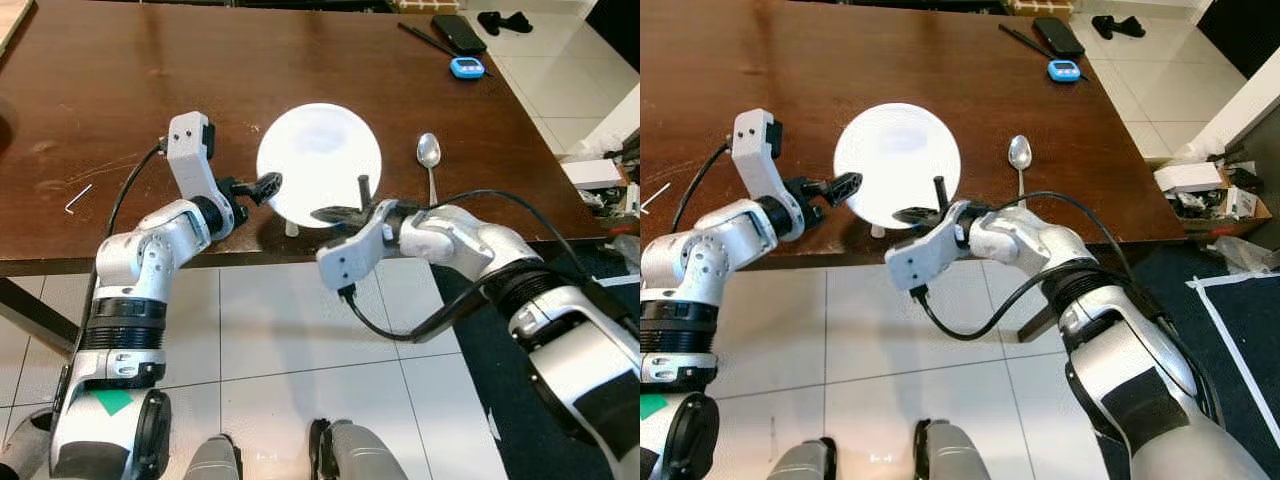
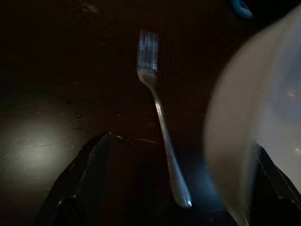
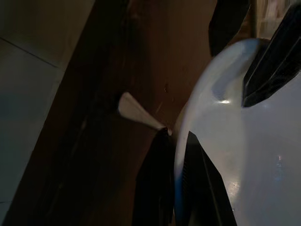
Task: Setting the table
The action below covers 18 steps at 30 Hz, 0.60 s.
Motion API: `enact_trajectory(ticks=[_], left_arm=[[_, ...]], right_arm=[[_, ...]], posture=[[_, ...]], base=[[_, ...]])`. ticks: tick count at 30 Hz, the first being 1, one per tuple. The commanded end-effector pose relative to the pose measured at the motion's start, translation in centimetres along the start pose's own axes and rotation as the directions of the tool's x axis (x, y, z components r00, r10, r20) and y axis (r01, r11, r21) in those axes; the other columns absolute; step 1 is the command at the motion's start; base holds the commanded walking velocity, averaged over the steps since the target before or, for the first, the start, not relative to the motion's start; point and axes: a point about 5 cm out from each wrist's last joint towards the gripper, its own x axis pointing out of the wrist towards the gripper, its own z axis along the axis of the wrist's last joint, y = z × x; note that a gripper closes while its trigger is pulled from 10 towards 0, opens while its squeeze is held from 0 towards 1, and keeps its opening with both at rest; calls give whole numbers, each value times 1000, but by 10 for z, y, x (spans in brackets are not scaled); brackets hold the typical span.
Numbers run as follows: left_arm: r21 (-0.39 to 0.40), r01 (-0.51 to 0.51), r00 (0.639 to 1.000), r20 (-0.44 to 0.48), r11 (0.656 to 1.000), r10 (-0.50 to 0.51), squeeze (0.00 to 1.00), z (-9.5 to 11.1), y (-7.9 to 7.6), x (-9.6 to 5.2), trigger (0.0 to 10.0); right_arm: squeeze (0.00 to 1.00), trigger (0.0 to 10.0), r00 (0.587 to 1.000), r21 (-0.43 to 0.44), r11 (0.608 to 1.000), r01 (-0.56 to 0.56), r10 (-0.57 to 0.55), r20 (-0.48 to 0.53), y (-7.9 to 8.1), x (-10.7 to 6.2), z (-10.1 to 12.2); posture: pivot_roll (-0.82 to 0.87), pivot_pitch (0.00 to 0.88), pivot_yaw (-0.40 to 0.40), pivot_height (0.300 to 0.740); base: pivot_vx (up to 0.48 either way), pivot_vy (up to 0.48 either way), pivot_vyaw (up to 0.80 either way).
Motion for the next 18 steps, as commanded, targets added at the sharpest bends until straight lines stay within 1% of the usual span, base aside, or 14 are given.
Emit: enact_trajectory(ticks=[1, 4, 9, 10, 11, 12, 13, 18], left_arm=[[-6, -41, 999, 26, 999, 41, 0, 5, 2, 2, 10000], [-12, -49, 998, 35, 999, 49, 0, 6, 2, 3, 10000], [7, -89, 994, 67, 996, 88, 0, 7, 3, 4, 10000], [15, -104, 991, 86, 995, 102, 0, 9, 4, 4, 7490], [20, -115, 989, 99, 993, 112, 0, 10, 4, 4, 7490], [20, -120, 987, 106, 993, 117, 0, 10, 4, 4, 2667], [18, -121, 987, 110, 992, 118, 0, 10, 5, 4, 0], [28, -96, 987, 129, 995, 91, 0, 12, 2, 4, 0]], right_arm=[[0, 10000, 1000, -53, 998, 21, -20, 24, -3, -2, 2], [0, 10000, 999, -72, 997, 42, -39, 38, -4, -1, 4], [0, 10000, 998, -103, 994, 45, -41, 48, -2, 0, 5], [0, 10000, 998, -107, 993, 45, -41, 47, -1, 0, 5], [0, 10000, 998, -113, 992, 48, -43, 48, 0, 0, 5], [0, 10000, 998, -117, 992, 50, -45, 48, 1, 0, 5], [0, 10000, 998, -122, 991, 54, -48, 47, 1, 0, 5], [0, 10000, 997, -132, 989, 60, -55, 45, 3, 1, 4]], posture=[[36, 110, -53, 740], [33, 111, -51, 740], [31, 110, -50, 740], [31, 110, -50, 740], [31, 110, -50, 740], [30, 107, -49, 740], [31, 105, -48, 740], [31, 100, -49, 740]], base=[[0, 0, 0], [0, 0, 0], [0, 0, 0], [0, 0, 0], [0, 0, 0], [0, 0, 0], [0, 0, 0], [0, 0, 0]])
